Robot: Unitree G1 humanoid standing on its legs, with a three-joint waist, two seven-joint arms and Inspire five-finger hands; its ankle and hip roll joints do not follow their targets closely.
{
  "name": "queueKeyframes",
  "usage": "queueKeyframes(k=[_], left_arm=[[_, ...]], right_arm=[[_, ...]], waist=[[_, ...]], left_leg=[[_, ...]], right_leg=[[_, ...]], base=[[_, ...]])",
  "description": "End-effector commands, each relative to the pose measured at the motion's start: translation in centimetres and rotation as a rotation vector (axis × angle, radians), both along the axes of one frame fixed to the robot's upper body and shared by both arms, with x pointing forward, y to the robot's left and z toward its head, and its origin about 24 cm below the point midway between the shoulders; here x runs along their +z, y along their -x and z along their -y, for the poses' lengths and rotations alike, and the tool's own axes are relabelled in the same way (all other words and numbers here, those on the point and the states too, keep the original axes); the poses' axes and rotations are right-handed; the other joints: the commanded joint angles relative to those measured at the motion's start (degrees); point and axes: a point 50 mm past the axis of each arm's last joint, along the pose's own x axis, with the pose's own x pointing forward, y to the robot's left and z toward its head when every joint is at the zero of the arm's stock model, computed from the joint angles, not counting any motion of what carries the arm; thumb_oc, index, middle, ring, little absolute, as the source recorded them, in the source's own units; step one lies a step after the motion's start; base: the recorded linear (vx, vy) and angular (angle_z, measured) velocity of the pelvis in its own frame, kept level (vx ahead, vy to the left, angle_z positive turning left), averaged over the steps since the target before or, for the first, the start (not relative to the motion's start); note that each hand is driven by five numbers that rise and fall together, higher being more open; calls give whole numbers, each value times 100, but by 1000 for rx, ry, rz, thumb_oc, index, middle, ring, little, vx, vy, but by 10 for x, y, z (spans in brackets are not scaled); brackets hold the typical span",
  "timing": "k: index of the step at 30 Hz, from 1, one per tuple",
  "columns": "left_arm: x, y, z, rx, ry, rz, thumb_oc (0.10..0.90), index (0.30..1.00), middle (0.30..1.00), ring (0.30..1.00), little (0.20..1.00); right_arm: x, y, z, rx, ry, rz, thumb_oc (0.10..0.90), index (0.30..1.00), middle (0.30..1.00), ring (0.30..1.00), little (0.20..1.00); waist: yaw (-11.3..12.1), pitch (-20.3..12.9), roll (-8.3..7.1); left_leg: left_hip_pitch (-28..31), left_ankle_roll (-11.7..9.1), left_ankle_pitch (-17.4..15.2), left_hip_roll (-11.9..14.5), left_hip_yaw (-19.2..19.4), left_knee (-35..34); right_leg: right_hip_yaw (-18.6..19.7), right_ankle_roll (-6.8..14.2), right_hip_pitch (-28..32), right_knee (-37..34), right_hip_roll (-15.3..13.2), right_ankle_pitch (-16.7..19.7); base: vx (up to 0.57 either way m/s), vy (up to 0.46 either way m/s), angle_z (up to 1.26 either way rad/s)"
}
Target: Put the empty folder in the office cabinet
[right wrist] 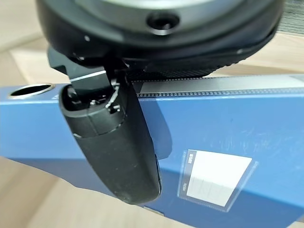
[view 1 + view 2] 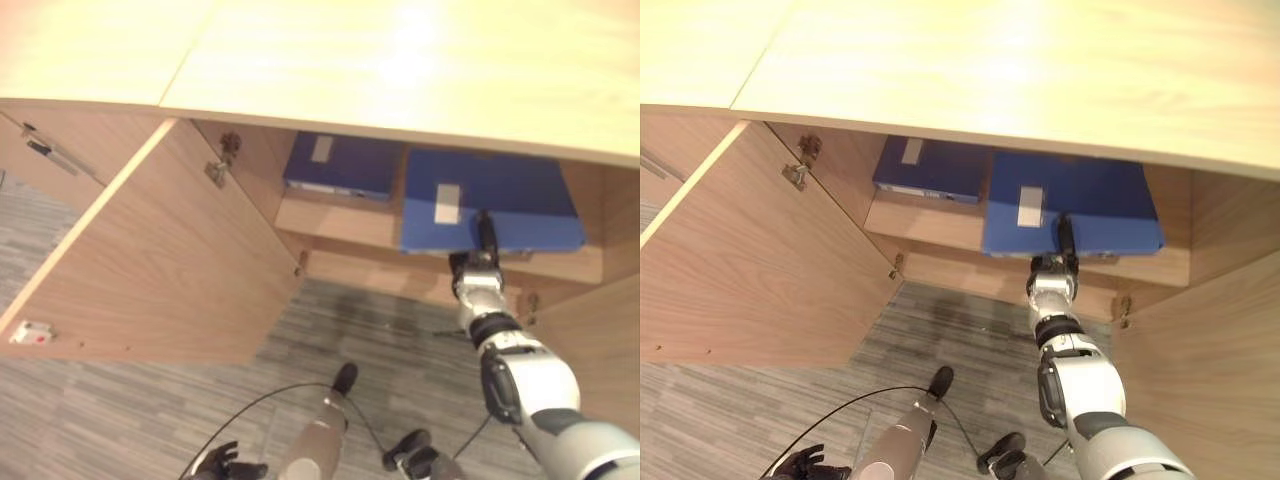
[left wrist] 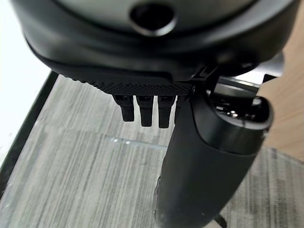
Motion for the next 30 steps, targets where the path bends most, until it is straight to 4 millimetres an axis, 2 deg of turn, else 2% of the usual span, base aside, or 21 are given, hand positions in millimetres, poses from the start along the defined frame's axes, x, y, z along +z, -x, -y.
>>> queueKeyframes(k=[1,2,3,5,6,8,9,11,12,14,15,18,19,22,23,24,25,26,27,28,30], left_arm=[[-2,55,-23,-3,-90,-191,800,900,900,900,900],[-3,62,-21,16,-90,-215,800,900,900,900,900],[-3,63,-21,16,-90,-217,800,900,900,900,900],[-7,71,-13,38,-75,-243,800,900,900,900,900],[-7,71,-13,38,-75,-244,800,900,900,900,900],[-11,81,0,58,-39,-272,800,900,900,900,900],[-12,82,3,55,-29,-281,800,900,900,900,900],[-13,85,4,53,-24,-293,800,900,900,900,900],[-13,92,5,61,-16,-315,800,900,900,900,900],[-13,96,5,70,-14,-322,800,900,900,900,900],[-13,101,5,103,-12,-326,800,900,900,900,900],[-12,104,4,133,-19,-329,800,900,900,900,900],[-12,117,8,164,-13,-362,800,900,900,900,900],[-12,130,11,176,-12,-403,800,900,900,900,900],[-11,134,12,149,-22,-431,800,900,900,900,900],[-11,132,10,135,-28,-430,800,900,900,900,900],[-11,133,11,140,-32,-432,800,900,900,900,900],[-11,134,10,141,-34,-434,800,900,900,900,900],[-12,131,11,126,-36,-426,800,900,900,900,900],[-12,132,11,126,-37,-427,800,900,900,900,900],[-12,128,11,114,-37,-410,800,900,900,900,900]], right_arm=[[36,-10,14,15,138,201,400,300,300,300,300],[22,-2,16,8,129,175,400,300,300,300,300],[21,-1,15,9,129,174,400,300,300,300,300],[-1,12,18,0,120,119,400,300,300,300,300],[-2,12,18,1,120,118,400,300,300,300,300],[-14,20,21,9,139,73,400,300,300,300,300],[-19,23,23,10,143,55,400,300,300,300,300],[-24,27,27,7,142,33,400,300,300,300,300],[-34,33,28,16,137,-3,400,300,300,300,300],[-39,35,27,27,135,-20,400,300,300,300,300],[-45,37,22,53,137,-47,400,300,300,300,300],[-48,38,18,73,144,-66,400,300,300,300,300],[-51,40,16,84,140,-70,400,300,300,300,300],[-62,48,14,78,117,-90,400,300,300,300,300],[-75,60,15,61,91,-123,400,300,300,300,300],[-80,65,15,54,82,-136,400,300,300,300,300],[-83,69,16,55,82,-148,400,300,300,300,300],[-84,69,15,56,82,-151,400,300,300,300,300],[-85,71,13,67,92,-153,400,300,300,300,300],[-86,71,13,67,92,-154,400,300,300,300,300],[-92,78,8,79,88,-177,400,300,300,300,300]], waist=[[152,-451,133],[144,-495,126],[149,-467,134],[139,-441,87],[139,-401,103],[121,-403,41],[113,-412,-7],[103,-454,-58],[120,-499,-101],[174,-509,-119],[251,-456,-138],[278,-437,-121],[286,-557,-66],[279,-752,-70],[252,-906,-162],[262,-952,-184],[229,-1002,-243],[253,-993,-236],[220,-1057,-290],[230,-1057,-300],[179,-1148,-382]], left_leg=[[572,-106,-354,315,150,-152],[739,-80,-534,261,235,67],[774,-74,-574,257,251,110],[1003,-114,-611,82,381,616],[1044,-107,-637,76,388,652],[1246,-153,-581,-219,325,736],[1183,-165,-622,-250,341,611],[1155,-158,-595,-224,388,403],[968,-157,-298,-40,462,-39],[902,-169,-124,46,471,-366],[767,-196,30,194,389,-902],[648,-241,93,346,481,-997],[799,-201,60,432,540,-1023],[971,-191,50,369,512,-1023],[1147,-136,23,233,640,-1023],[1192,-39,70,138,740,-1023],[1294,-18,-76,65,782,-1023],[1285,36,-10,29,820,-1023],[1417,187,-163,-139,977,-1023],[1423,198,-166,-152,993,-1023],[1649,439,-395,-505,1195,-1015]], right_leg=[[117,530,878,-839,-6,317],[185,513,1113,-902,-21,312],[198,519,1163,-916,-19,312],[278,477,1600,-1139,-7,315],[278,484,1671,-1178,0,329],[350,516,1995,-1364,-57,354],[336,524,2062,-1390,-72,352],[308,545,2134,-1424,-57,353],[377,591,2255,-1526,28,322],[490,585,2273,-1619,111,319],[754,565,2338,-1741,248,296],[878,570,2398,-1864,362,295],[977,627,2437,-1989,424,332],[1054,695,2485,-2108,362,426],[1098,815,2576,-2218,184,577],[1032,892,2587,-2240,46,743],[1097,945,2625,-2252,-36,727],[1063,964,2596,-2244,-86,812],[1111,1113,2564,-2236,-353,956],[1124,1124,2560,-2234,-371,959],[1196,1341,2502,-2201,-792,1212]], base=[[101,15,1],[78,14,-3],[129,30,-4],[84,28,-14],[105,83,-19],[109,116,-16],[99,60,-27],[126,41,-20],[167,64,-3],[156,46,-25],[133,41,-47],[117,122,-110],[184,276,-31],[230,289,-39],[253,403,-68],[383,462,-57],[133,293,-21],[245,358,-6],[118,305,3],[291,460,-16],[253,390,-46]])
